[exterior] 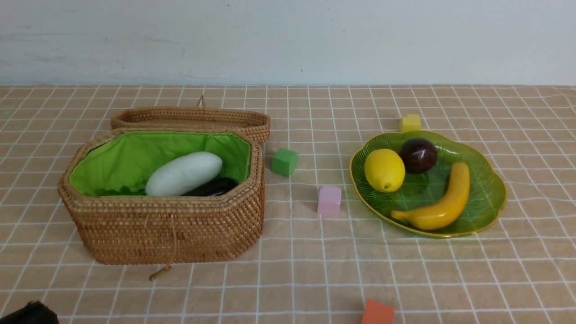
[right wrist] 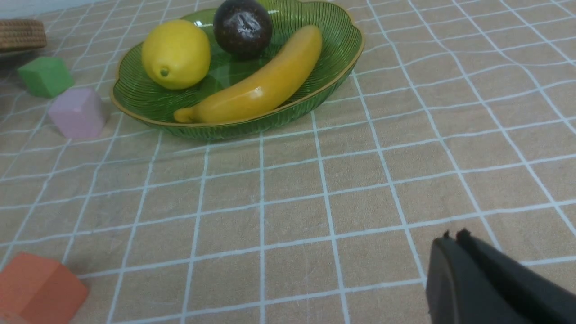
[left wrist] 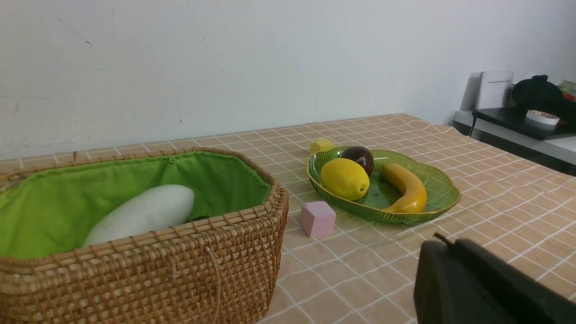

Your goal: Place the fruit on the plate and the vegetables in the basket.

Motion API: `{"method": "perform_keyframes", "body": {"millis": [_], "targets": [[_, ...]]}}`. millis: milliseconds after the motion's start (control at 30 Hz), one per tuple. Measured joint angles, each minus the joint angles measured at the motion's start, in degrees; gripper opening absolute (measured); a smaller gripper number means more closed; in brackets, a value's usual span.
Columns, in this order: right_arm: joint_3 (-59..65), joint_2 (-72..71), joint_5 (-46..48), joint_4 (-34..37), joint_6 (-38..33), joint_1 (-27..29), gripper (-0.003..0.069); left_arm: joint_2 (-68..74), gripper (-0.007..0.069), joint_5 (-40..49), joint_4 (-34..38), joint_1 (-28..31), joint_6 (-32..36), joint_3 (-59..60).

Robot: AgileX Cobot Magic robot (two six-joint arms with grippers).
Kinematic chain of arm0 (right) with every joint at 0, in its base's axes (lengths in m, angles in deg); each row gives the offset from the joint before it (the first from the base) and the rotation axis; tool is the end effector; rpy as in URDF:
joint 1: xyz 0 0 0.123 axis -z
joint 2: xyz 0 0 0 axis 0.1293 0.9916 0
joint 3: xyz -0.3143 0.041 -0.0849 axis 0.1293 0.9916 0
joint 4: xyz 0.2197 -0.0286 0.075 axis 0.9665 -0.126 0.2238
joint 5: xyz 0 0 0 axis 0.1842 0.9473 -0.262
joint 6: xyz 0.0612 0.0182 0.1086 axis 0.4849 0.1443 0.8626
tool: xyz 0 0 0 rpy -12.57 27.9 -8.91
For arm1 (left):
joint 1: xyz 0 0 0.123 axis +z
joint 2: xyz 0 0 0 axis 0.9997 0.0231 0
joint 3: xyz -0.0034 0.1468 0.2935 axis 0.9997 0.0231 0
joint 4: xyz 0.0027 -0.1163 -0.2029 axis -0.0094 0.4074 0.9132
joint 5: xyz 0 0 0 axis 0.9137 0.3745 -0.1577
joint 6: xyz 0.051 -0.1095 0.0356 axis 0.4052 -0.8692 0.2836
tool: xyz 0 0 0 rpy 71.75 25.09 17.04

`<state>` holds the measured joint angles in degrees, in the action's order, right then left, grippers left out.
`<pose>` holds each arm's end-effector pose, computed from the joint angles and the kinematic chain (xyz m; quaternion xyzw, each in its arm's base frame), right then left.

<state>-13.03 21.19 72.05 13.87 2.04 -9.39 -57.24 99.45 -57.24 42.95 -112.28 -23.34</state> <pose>0.0240 -0.0005 0.1636 0.0548 0.8037 0.0535 0.5901 0.0255 0.0006 0.2443 0.1879 0.6685 -0.2640 0.6694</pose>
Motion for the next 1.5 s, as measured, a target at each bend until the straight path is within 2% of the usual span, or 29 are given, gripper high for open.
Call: {"method": "perform_keyframes", "body": {"millis": [233,333,433,633,667,733,800,1000,1100,1500], "targets": [[0.00,0.00,0.00,0.04,0.00,0.00,0.0000,0.00,0.0017,0.00,0.00,0.00,0.00,0.36],[0.00,0.00,-0.01,0.04,0.00,0.00,0.0004,0.00,0.0018,0.89,2.61,2.13,4.53,0.62],[0.00,0.00,-0.01,0.04,0.00,0.00,0.0005,0.00,-0.0010,0.94,13.36,11.36,12.83,0.62],[0.00,0.00,-0.06,0.04,0.00,0.00,0.0010,0.00,-0.0013,-4.13,34.13,32.29,32.30,2.95],[0.00,0.00,-0.06,0.04,0.00,0.00,0.0011,0.00,-0.0013,-4.38,34.48,32.90,32.30,3.16],[0.00,0.00,-0.06,0.04,0.00,0.00,0.0015,0.00,-0.0013,-6.42,39.60,38.00,35.35,6.77],[0.00,0.00,-0.06,0.04,0.00,0.00,0.0015,0.00,-0.0013,-6.30,39.77,38.79,34.89,8.97],[0.00,0.00,-0.06,0.04,0.00,0.00,0.0017,0.00,-0.0013,5.96,36.54,38.95,25.75,10.84],[0.00,0.00,-0.06,0.04,0.00,0.00,0.0017,0.00,-0.0013,6.61,36.27,38.95,22.65,10.84],[0.00,0.00,-0.06,0.04,0.00,0.00,0.0033,0.00,-0.0013,6.61,36.08,38.95,21.77,10.84]]}}
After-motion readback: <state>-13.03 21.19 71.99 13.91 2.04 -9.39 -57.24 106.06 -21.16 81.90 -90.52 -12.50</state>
